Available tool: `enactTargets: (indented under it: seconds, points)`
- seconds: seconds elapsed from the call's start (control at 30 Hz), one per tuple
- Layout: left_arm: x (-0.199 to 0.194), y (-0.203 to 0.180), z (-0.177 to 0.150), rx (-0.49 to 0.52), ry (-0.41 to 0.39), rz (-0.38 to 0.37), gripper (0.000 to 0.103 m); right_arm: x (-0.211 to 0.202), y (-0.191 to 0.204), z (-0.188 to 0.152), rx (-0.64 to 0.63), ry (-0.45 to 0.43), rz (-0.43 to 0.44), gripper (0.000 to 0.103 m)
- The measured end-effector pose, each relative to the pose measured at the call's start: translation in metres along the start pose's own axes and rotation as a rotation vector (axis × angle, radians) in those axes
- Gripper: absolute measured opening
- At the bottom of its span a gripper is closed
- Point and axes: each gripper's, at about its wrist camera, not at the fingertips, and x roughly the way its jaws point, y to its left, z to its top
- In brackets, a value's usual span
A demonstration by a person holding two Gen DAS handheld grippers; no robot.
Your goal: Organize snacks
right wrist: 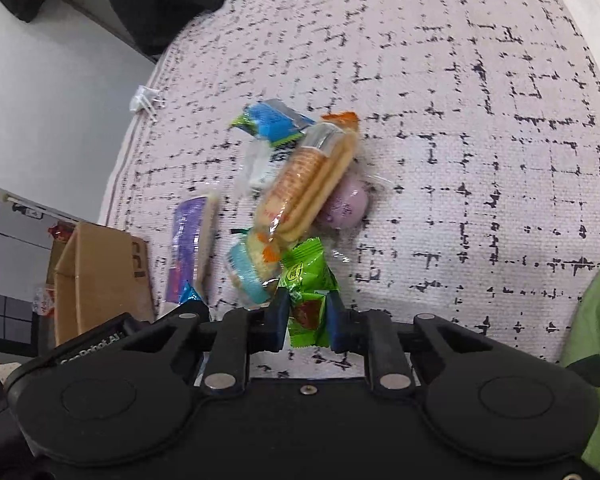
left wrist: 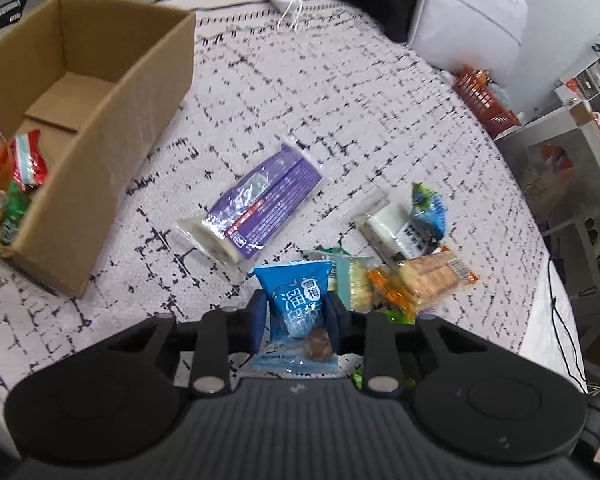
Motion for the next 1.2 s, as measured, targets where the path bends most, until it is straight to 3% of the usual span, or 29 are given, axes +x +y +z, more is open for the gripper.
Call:
enactTargets:
  seconds: [0.4, 0.73, 1.2]
  points:
    - [-0.065, 0.002, -0.001, 0.051, -0.088, 0.009, 0.03, -0.033, 0.024, -0.008, -0.075, -0.071, 0.138, 0.019]
    - [-0.117, 0.026, 0.005, 0.05, -0.168, 0.021, 0.03, -0.047, 0.054, -0.026, -0.13, -0.12, 0.201, 0.019]
    - [-0.155, 0.078, 0.017, 0.004, -0.226, 0.033, 0.03, -0.048, 0.104, -0.058, -0.274, -0.168, 0.249, 0.019]
